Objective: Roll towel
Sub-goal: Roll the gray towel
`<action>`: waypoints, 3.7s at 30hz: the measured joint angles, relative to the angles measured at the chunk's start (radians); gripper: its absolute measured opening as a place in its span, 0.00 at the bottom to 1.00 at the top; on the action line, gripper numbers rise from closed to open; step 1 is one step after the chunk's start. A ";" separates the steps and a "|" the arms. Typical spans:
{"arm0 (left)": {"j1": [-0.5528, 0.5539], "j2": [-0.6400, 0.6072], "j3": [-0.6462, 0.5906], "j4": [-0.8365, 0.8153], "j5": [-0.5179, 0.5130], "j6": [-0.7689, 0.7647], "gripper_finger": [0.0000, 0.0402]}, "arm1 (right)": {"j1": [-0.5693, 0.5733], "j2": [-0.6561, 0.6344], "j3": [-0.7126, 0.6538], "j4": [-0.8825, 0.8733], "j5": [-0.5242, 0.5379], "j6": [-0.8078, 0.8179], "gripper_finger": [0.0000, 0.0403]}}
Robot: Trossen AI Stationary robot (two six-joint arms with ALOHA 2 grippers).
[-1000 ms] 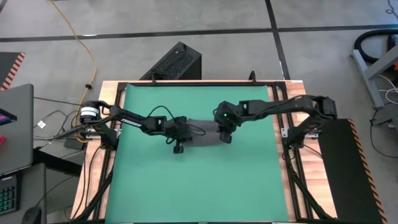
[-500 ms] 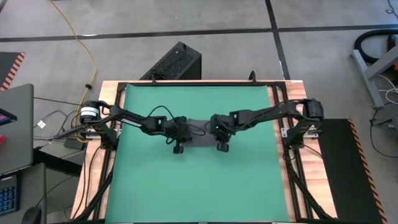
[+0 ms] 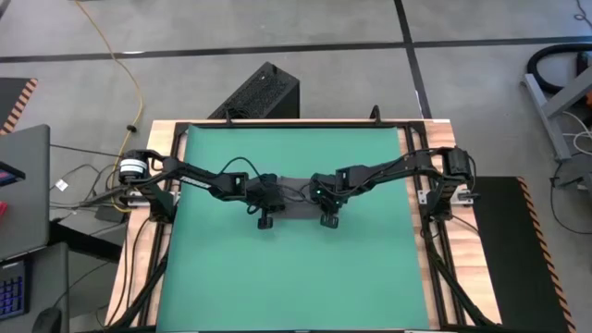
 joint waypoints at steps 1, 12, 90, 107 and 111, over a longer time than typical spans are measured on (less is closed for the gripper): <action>0.000 0.000 0.000 0.000 0.002 0.000 0.00 | -0.003 -0.001 0.000 0.001 -0.004 -0.001 0.06; 0.000 0.000 -0.001 -0.010 0.007 0.009 0.00 | -0.004 -0.342 -0.008 -0.054 -0.057 -0.155 0.09; -0.015 0.068 -0.040 0.320 0.047 0.106 0.00 | 0.197 -0.049 -0.006 -0.144 0.007 -0.308 0.08; -0.030 0.172 -0.033 0.299 0.364 -0.127 0.00 | -0.016 -0.112 -0.005 -0.208 -0.365 -0.147 0.08; -0.042 0.174 -0.034 0.302 0.387 -0.137 0.00 | -0.079 -0.130 0.007 -0.201 -0.414 -0.123 0.08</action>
